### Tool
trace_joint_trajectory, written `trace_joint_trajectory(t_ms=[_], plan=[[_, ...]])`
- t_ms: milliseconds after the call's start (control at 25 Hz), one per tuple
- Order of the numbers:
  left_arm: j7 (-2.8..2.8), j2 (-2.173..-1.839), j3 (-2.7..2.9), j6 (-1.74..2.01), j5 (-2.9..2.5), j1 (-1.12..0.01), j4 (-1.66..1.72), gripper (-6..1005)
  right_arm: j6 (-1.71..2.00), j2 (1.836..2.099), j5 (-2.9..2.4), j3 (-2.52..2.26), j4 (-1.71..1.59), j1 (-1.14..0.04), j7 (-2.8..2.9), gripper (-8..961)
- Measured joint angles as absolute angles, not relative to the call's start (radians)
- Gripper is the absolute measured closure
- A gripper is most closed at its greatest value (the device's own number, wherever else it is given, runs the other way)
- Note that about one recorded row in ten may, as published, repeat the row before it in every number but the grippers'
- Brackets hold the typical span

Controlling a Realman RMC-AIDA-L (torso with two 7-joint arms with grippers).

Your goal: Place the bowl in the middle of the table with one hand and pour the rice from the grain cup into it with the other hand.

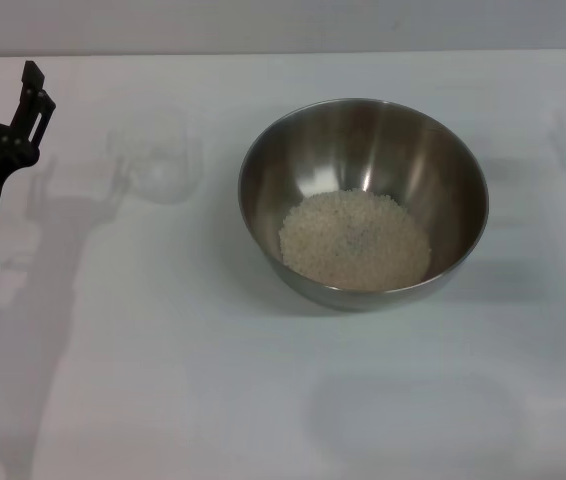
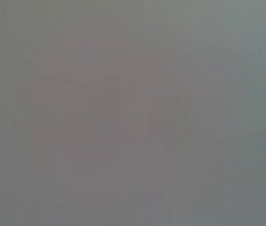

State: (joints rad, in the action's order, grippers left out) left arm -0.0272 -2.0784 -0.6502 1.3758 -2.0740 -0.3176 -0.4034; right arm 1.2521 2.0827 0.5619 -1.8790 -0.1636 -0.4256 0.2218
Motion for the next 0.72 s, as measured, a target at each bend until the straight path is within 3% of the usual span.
trace_joint_trajectory(t_ms=[720], plan=[[-0.027, -2.077, -0.654, 1.378, -2.074, -0.314, -0.39, 137, 1.248, 2.083, 0.567, -1.872, -0.161, -0.425, 0.22, 238]])
